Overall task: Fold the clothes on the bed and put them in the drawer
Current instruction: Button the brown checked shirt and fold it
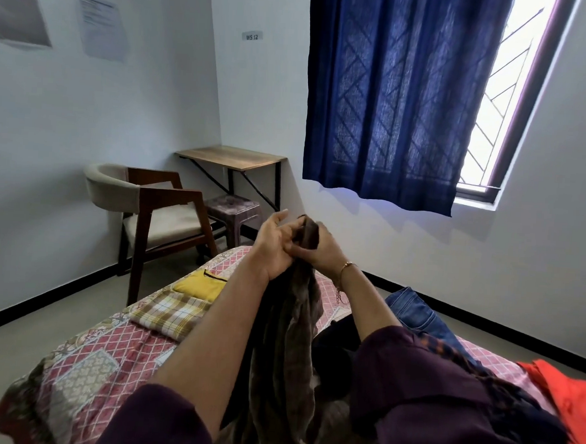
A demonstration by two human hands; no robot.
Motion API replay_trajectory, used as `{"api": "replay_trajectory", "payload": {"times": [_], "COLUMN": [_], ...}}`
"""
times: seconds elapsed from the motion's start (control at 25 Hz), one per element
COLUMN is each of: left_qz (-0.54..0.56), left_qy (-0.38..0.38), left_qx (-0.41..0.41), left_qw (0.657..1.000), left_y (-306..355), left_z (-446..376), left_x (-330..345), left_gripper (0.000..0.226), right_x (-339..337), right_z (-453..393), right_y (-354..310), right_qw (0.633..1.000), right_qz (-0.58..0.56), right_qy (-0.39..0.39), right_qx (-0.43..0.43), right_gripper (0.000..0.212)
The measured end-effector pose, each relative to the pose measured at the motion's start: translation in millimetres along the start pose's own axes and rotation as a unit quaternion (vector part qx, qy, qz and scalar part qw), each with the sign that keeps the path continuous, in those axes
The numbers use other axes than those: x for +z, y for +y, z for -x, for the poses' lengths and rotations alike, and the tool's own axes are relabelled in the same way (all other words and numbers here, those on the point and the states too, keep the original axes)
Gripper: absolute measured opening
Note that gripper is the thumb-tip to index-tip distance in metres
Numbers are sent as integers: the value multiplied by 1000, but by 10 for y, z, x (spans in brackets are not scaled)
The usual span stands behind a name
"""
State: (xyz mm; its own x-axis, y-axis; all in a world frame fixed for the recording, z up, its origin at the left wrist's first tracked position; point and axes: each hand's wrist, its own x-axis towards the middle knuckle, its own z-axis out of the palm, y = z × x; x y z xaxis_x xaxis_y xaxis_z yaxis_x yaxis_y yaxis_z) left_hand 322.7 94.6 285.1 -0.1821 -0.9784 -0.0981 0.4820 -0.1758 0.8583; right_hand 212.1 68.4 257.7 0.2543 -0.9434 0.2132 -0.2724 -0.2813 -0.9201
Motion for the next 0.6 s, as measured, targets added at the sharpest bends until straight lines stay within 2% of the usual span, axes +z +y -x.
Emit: {"api": "replay_trajectory", "payload": {"times": [0.04,0.08,0.12,0.16,0.2,0.24,0.28,0.32,0.4,0.44,0.48,0.52,0.56,0.6], "left_qz": [-14,-76,-196,-359,-511,-617,-675,-687,-641,-628,-630,-624,-598,-552], "left_qy": [-6,-6,-2,20,44,69,93,129,206,218,203,164,117,62], "left_qx": [-9,1,29,70,127,164,187,186,164,154,142,148,141,113], "left_qw": [1000,997,980,930,849,767,707,691,721,731,736,750,780,824], "left_y": [-7,-21,-48,-66,-107,-163,-244,-329,-481,-551,-601,-630,-629,-622], "left_z": [-4,-20,-38,-69,-125,-168,-198,-184,-195,-212,-244,-283,-294,-295], "left_x": [-5,-31,-62,-125,-203,-276,-348,-405,-558,-655,-747,-832,-866,-874], "left_gripper": [43,39,34,33,37,45,54,59,63,65,63,51,30,7], "right_x": [-45,-90,-134,-171,-202,-225,-244,-265,-324,-378,-452,-529,-612,-698], "right_z": [-8,-17,-43,-66,-93,-114,-128,-78,46,106,167,233,281,314], "right_y": [43,69,103,96,80,46,22,-45,-121,-127,-109,-99,-75,-47], "right_qw": [1000,998,993,986,982,983,985,987,986,980,972,965,960,957], "right_qz": [11,36,64,87,89,80,65,53,-24,-79,-127,-158,-167,-166], "right_qy": [21,48,85,119,134,126,111,101,103,107,113,117,122,129], "right_qx": [9,25,42,74,95,108,110,113,130,145,161,176,189,200], "right_gripper": [46,33,26,28,31,31,28,26,31,32,30,27,25,24]}}
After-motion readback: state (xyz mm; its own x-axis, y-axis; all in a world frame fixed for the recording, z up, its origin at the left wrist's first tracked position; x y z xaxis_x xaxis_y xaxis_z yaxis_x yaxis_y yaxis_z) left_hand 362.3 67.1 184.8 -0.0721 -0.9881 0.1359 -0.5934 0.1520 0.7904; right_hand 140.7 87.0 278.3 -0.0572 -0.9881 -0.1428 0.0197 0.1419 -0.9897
